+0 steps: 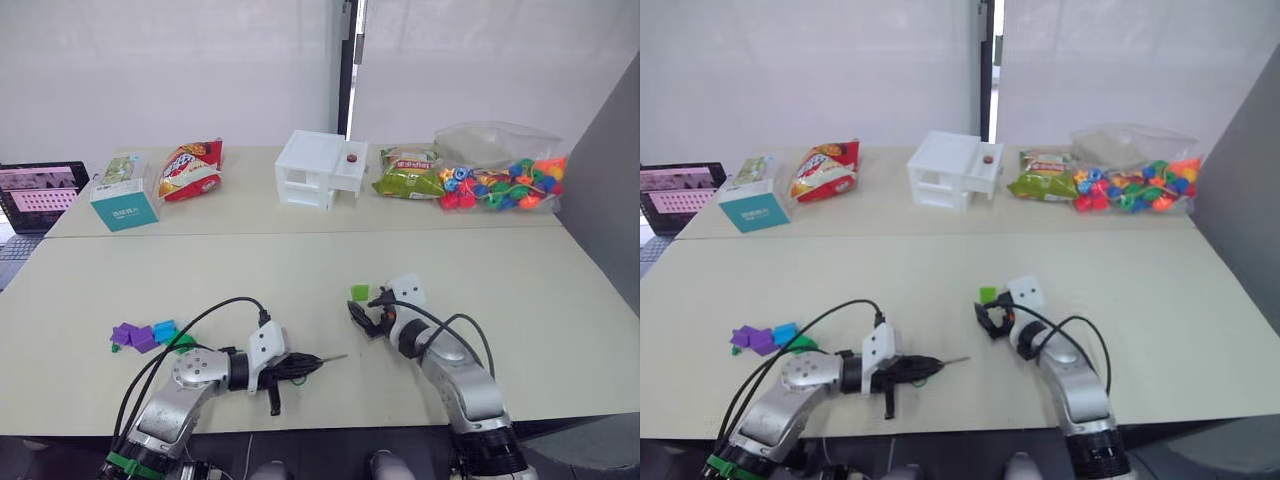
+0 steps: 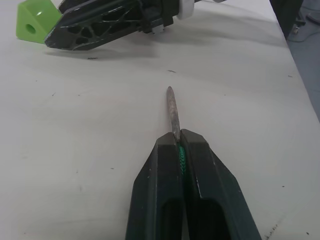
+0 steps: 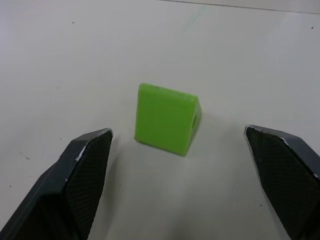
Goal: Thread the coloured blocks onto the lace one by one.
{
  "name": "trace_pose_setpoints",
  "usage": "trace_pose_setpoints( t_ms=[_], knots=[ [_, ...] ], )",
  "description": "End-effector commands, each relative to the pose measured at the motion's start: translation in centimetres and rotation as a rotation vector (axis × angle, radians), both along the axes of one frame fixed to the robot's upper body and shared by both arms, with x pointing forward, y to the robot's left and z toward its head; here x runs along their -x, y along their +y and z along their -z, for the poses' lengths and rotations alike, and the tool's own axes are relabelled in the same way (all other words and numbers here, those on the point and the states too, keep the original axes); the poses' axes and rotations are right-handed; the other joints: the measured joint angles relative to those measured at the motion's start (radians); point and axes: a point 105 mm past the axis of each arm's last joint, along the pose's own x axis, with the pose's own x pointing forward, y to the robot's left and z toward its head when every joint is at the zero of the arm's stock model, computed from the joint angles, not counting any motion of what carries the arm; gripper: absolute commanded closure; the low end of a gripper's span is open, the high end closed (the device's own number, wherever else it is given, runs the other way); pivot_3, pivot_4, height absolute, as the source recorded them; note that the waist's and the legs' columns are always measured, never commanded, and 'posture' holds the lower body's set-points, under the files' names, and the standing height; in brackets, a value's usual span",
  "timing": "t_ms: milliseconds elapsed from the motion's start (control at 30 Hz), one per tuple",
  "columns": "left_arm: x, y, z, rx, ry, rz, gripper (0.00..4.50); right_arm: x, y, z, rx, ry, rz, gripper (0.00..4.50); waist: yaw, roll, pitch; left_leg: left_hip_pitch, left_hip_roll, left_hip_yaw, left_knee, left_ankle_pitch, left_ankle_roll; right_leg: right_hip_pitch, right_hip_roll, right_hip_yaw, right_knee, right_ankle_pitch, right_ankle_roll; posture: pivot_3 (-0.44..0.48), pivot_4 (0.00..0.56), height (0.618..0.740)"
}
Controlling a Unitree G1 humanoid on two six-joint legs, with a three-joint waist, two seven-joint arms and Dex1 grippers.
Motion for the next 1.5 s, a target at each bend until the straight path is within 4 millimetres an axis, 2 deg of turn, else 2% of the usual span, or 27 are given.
trace_pose_setpoints(
  t_ms=[33, 100, 133, 267, 433, 467, 600, 700, 867, 1033, 1200, 1267, 1400, 1500],
  knots=[
    [0.0, -0.1, -1.0, 0.023, -0.035, -0.001, 4.50, -0.8, 0.5, -0.7, 0.008, -0.047, 0.001, 0.03, -0.001, 0.000, 0.000, 0.000, 0.000, 0.000, 0.000, 0.000, 0.000, 0.000, 0.000, 0.000, 0.000, 0.000, 0.000, 0.000, 0.150, 0.740],
    [0.0, -0.1, -1.1, 0.024, -0.038, -0.004, 4.50, -1.4, 0.4, -0.9, 0.002, -0.057, 0.020, 0.03, -0.002, 0.000, 0.000, 0.000, 0.000, 0.000, 0.000, 0.000, 0.000, 0.000, 0.000, 0.000, 0.000, 0.000, 0.000, 0.000, 0.150, 0.740],
    [-0.1, -0.2, -1.1, 0.023, -0.038, -0.005, 4.50, -1.7, 0.4, -1.1, -0.006, -0.059, 0.026, 0.27, -0.002, 0.000, 0.000, 0.000, 0.000, 0.000, 0.000, 0.000, 0.000, 0.000, 0.000, 0.000, 0.000, 0.000, 0.000, 0.000, 0.150, 0.740],
    [0.1, -0.5, -0.9, 0.020, -0.027, 0.011, 4.50, -2.0, 0.2, -1.2, -0.007, -0.067, 0.039, 1.56, -0.002, 0.000, 0.000, 0.000, 0.000, 0.000, 0.000, 0.000, 0.000, 0.000, 0.000, 0.000, 0.000, 0.000, 0.000, 0.000, 0.150, 0.740],
    [-0.2, -0.8, -1.1, 0.026, -0.035, 0.020, 4.50, -1.1, -1.0, -1.4, -0.005, -0.075, 0.062, 3.25, -0.001, 0.000, 0.000, 0.000, 0.000, 0.000, 0.000, 0.000, 0.000, 0.000, 0.000, 0.000, 0.000, 0.000, 0.000, 0.000, 0.150, 0.740],
    [-0.3, -0.9, -1.2, 0.029, -0.037, 0.023, 4.50, -0.8, -1.3, -1.4, -0.004, -0.077, 0.067, 3.36, 0.000, 0.000, 0.000, 0.000, 0.000, 0.000, 0.000, 0.000, 0.000, 0.000, 0.000, 0.000, 0.000, 0.000, 0.000, 0.000, 0.150, 0.740],
    [-0.5, -1.5, -1.3, 0.043, -0.047, 0.037, 4.50, 0.6, -2.6, -1.7, -0.006, -0.085, 0.088, 3.36, 0.003, 0.000, 0.000, 0.000, 0.000, 0.000, 0.000, 0.000, 0.000, 0.000, 0.000, 0.000, 0.000, 0.000, 0.000, 0.000, 0.150, 0.740],
    [-0.8, -2.0, -1.4, 0.057, -0.057, 0.046, 4.50, 2.7, -3.1, -1.5, -0.006, -0.059, 0.091, 3.36, 0.004, 0.000, 0.000, 0.000, 0.000, 0.000, 0.000, 0.000, 0.000, 0.000, 0.000, 0.000, 0.000, 0.000, 0.000, 0.000, 0.150, 0.740],
    [-1.2, -3.1, -1.3, 0.071, -0.070, 0.081, 4.50, 6.6, -4.6, 0.4, 0.013, 0.038, 0.141, 3.36, 0.005, 0.000, 0.000, 0.000, 0.000, 0.000, 0.000, 0.000, 0.000, 0.001, 0.000, 0.000, -0.001, 0.000, 0.000, 0.000, 0.150, 0.740],
    [-1.4, -3.9, -1.1, 0.087, -0.069, 0.104, 4.50, 8.9, -5.2, 1.3, 0.004, 0.098, 0.188, 3.36, 0.007, 0.000, 0.000, 0.000, 0.000, 0.000, 0.001, 0.000, 0.000, 0.002, 0.000, 0.000, -0.001, 0.000, 0.000, 0.000, 0.150, 0.740],
    [-1.7, -4.5, -0.8, 0.089, -0.068, 0.125, 4.50, 9.7, -5.6, 1.3, -0.015, 0.115, 0.226, 3.36, 0.008, 0.000, 0.000, 0.000, 0.000, 0.000, 0.001, 0.000, 0.000, 0.003, 0.000, 0.000, -0.002, 0.000, 0.000, 0.000, 0.150, 0.740],
    [-1.7, -4.7, -0.8, 0.092, -0.067, 0.136, 4.50, 9.9, -5.5, 0.8, -0.029, 0.106, 0.208, 2.26, 0.008, 0.000, 0.000, 0.000, 0.000, 0.000, 0.001, 0.000, 0.000, 0.003, 0.000, 0.000, -0.002, 0.000, 0.000, 0.000, 0.150, 0.740],
    [-1.8, -4.7, -0.7, 0.091, -0.071, 0.136, 4.50, 10.5, -5.7, -2.1, 0.041, -0.009, 0.030, 0.91, 0.006, 0.000, 0.000, 0.000, 0.000, 0.000, 0.001, 0.000, 0.000, 0.002, 0.000, 0.000, -0.002, 0.000, 0.001, 0.000, 0.150, 0.740],
    [-1.8, -4.6, -0.5, 0.075, -0.088, 0.136, 4.50, 10.2, -7.2, -4.2, 0.110, -0.058, -0.082, 0.02, 0.007, 0.000, 0.000, 0.000, 0.000, 0.001, 0.001, 0.000, 0.000, 0.003, 0.000, 0.000, -0.002, 0.000, 0.001, 0.000, 0.150, 0.740]
  ],
)
